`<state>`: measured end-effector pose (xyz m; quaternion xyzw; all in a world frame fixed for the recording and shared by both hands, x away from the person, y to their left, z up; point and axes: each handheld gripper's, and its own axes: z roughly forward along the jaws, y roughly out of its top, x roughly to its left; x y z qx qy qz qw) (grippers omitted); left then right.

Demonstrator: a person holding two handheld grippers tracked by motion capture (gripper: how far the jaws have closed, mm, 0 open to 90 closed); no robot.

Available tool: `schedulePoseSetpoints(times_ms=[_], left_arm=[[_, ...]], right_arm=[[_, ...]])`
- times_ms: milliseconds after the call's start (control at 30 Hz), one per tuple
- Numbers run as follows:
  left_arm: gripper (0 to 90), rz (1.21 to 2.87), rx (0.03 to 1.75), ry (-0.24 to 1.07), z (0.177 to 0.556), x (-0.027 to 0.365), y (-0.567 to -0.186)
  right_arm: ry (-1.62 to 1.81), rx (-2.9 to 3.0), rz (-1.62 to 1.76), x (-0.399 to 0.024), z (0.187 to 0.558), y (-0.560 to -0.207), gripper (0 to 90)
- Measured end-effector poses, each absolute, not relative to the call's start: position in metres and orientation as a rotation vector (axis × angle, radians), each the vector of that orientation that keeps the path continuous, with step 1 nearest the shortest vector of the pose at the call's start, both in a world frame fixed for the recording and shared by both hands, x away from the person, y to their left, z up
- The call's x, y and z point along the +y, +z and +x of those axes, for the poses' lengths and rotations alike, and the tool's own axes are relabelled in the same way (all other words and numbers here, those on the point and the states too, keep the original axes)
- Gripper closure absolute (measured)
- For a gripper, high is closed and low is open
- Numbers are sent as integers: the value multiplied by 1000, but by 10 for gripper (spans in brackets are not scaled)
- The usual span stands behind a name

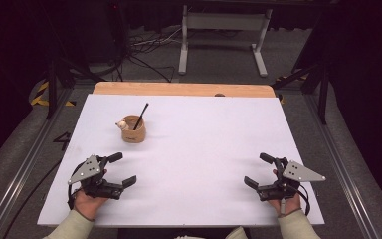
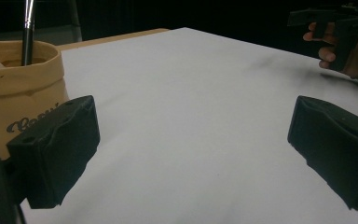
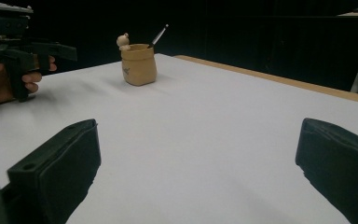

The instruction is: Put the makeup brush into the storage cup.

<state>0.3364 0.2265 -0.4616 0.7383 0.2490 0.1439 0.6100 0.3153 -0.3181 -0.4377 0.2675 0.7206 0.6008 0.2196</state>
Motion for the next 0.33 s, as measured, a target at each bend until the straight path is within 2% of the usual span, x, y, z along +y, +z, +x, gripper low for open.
schedulePoseSetpoints(times_ms=[333], left_arm=[[30,1701,565,321,336,225,-461]], right_arm=[[1665,1992,740,-318,315,-438,4]])
